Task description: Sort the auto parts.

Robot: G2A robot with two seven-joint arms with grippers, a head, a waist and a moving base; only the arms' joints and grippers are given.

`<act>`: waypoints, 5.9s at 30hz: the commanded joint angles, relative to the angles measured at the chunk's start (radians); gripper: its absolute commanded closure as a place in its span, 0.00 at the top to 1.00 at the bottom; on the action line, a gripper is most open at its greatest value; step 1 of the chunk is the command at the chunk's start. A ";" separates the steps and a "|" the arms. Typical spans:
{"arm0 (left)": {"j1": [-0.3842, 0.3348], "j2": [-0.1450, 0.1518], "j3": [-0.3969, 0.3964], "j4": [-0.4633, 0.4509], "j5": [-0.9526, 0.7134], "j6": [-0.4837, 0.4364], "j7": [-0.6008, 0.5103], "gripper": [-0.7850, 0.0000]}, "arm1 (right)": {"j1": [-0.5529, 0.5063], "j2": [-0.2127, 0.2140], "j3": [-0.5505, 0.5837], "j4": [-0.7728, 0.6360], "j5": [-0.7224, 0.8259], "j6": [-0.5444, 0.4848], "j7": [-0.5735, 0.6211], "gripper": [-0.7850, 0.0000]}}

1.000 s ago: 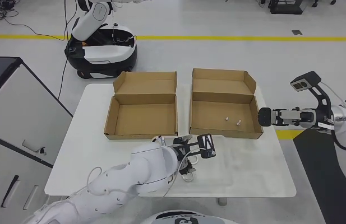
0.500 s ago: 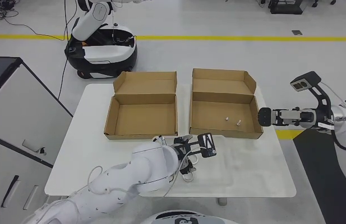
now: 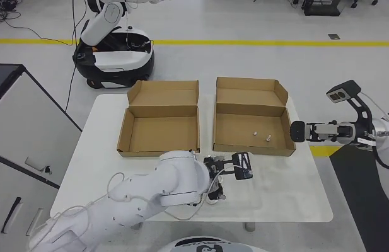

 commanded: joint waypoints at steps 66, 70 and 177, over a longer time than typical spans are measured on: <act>-0.231 -0.227 0.302 0.581 -0.006 0.023 0.003 0.37 | 0.000 0.000 0.000 0.000 0.000 0.000 0.000 1.00; -0.227 -0.232 0.303 0.583 -0.013 0.018 -0.002 0.37 | 0.000 0.000 0.000 0.000 0.000 0.000 0.000 1.00; -0.104 -0.063 0.026 0.166 0.052 0.006 -0.018 0.00 | 0.000 0.000 0.000 0.000 0.000 0.000 0.000 1.00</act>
